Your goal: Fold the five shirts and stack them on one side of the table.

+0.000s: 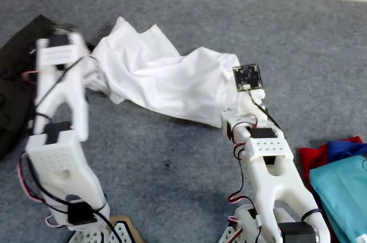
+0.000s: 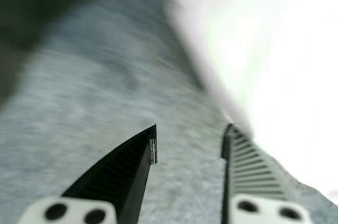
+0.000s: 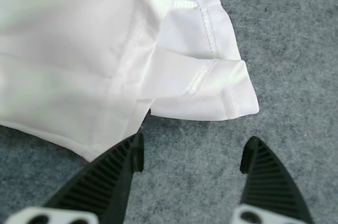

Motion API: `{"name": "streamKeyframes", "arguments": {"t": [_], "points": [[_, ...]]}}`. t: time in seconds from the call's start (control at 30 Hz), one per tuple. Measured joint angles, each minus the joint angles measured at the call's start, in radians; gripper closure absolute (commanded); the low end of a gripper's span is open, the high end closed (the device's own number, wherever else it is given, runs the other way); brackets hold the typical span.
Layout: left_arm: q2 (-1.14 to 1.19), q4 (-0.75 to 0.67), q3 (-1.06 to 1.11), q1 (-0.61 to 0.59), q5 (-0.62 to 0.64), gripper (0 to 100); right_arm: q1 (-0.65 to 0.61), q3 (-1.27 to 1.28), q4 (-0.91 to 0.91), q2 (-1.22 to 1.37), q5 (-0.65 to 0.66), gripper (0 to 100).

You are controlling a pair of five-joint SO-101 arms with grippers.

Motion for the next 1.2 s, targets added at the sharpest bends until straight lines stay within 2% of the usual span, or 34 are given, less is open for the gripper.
{"name": "streamKeyframes", "arguments": {"t": [0.17,0.47,0.53,0.7,0.9,1.2], "points": [[0.000,-0.155,0.112,0.081,0.000,83,0.000,0.000,0.000,0.000,0.000,70.6],[0.012,-0.390,0.189,0.107,-0.002,83,0.000,0.000,0.000,0.000,0.000,70.6],[0.031,-0.402,0.190,0.120,-0.002,83,0.000,0.000,0.000,0.000,0.000,70.6],[0.041,-0.408,0.189,0.127,-0.005,93,0.000,0.000,0.002,0.000,0.000,70.6],[0.043,-0.419,0.187,0.140,-0.006,93,-0.060,0.000,0.078,0.000,0.000,70.6],[0.046,-0.420,0.187,0.140,-0.006,93,-0.123,0.000,0.091,0.000,0.000,70.6]]}}
